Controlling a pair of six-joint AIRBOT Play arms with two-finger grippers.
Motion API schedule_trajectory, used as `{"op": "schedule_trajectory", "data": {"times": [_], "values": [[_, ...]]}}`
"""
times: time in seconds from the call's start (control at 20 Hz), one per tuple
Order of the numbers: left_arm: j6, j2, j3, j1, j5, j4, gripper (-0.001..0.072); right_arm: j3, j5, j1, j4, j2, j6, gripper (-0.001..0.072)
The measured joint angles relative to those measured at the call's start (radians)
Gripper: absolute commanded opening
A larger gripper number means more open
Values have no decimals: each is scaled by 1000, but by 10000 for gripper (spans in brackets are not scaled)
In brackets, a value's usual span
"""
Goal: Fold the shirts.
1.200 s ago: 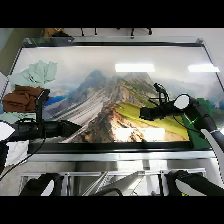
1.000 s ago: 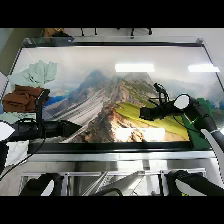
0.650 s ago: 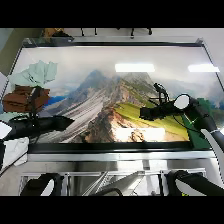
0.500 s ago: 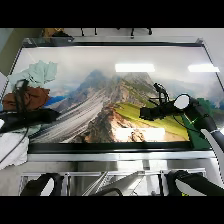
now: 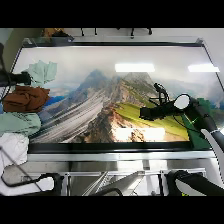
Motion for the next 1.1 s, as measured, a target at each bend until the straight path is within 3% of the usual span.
{"op": "schedule_trajectory", "data": {"times": [0.25, 0.5, 0.55, 0.65, 0.9, 1.1], "values": [[-17, -507, 443, -4, 23, 123, 708, 0, -3, 0, 0, -2, 0, 21], [-31, -687, 445, -3, 239, 155, 706, 0, -12, 0, 17, -23, 0, 21], [-34, -705, 443, 0, 267, 158, 628, 0, -14, 0, 27, -27, 0, 21], [-37, -740, 461, 4, 298, 159, 12, 0, -14, 0, 41, -35, 0, 21], [-38, -755, 532, -2, 190, 166, 19, 0, -13, 0, 55, -47, 0, 21], [-79, -571, 525, -60, 235, 154, 20, 0, -13, 0, 58, -50, 0, 21]]}}
